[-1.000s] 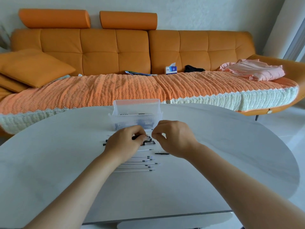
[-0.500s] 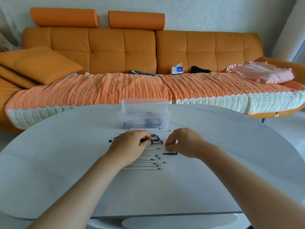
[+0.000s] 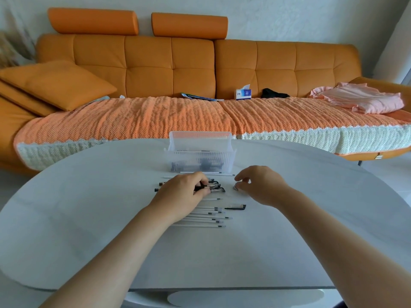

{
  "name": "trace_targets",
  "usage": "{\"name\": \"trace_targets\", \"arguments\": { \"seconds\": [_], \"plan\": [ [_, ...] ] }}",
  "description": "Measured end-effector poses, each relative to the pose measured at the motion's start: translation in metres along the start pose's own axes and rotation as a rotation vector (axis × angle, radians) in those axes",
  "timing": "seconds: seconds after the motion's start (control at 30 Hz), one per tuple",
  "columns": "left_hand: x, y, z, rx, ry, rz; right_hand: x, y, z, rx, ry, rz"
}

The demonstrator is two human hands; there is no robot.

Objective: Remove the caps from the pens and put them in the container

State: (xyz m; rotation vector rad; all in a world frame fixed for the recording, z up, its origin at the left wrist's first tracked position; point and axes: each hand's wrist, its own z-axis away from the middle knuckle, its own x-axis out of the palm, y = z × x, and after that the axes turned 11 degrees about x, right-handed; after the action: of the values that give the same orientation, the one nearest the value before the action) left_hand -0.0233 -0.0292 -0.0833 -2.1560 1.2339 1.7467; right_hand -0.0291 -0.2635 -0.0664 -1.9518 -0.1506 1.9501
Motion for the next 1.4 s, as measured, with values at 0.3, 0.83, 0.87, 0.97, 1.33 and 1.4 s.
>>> {"name": "trace_targets", "arguments": {
  "seconds": [0.3, 0.83, 0.87, 0.97, 1.33, 1.4],
  "plan": [
    [0.002, 0.002, -0.003, 0.009, 0.006, 0.029, 0.008, -0.006, 0.000, -0.044, 0.031, -0.025],
    [0.001, 0.011, -0.005, 0.051, 0.025, 0.062, 0.001, -0.020, 0.015, -0.250, -0.031, -0.298],
    [0.001, 0.012, -0.005, 0.057, 0.025, 0.066, 0.001, -0.020, 0.015, -0.258, -0.032, -0.294],
    [0.002, 0.012, -0.005, 0.056, 0.003, 0.069, 0.002, -0.022, 0.018, -0.276, -0.028, -0.280],
    [-0.002, 0.010, -0.003, 0.052, -0.022, 0.049, 0.005, -0.027, 0.021, -0.298, 0.003, -0.252],
    [-0.003, 0.012, -0.002, 0.059, -0.016, -0.010, 0.004, -0.027, 0.022, -0.300, 0.009, -0.223]
  ]
}}
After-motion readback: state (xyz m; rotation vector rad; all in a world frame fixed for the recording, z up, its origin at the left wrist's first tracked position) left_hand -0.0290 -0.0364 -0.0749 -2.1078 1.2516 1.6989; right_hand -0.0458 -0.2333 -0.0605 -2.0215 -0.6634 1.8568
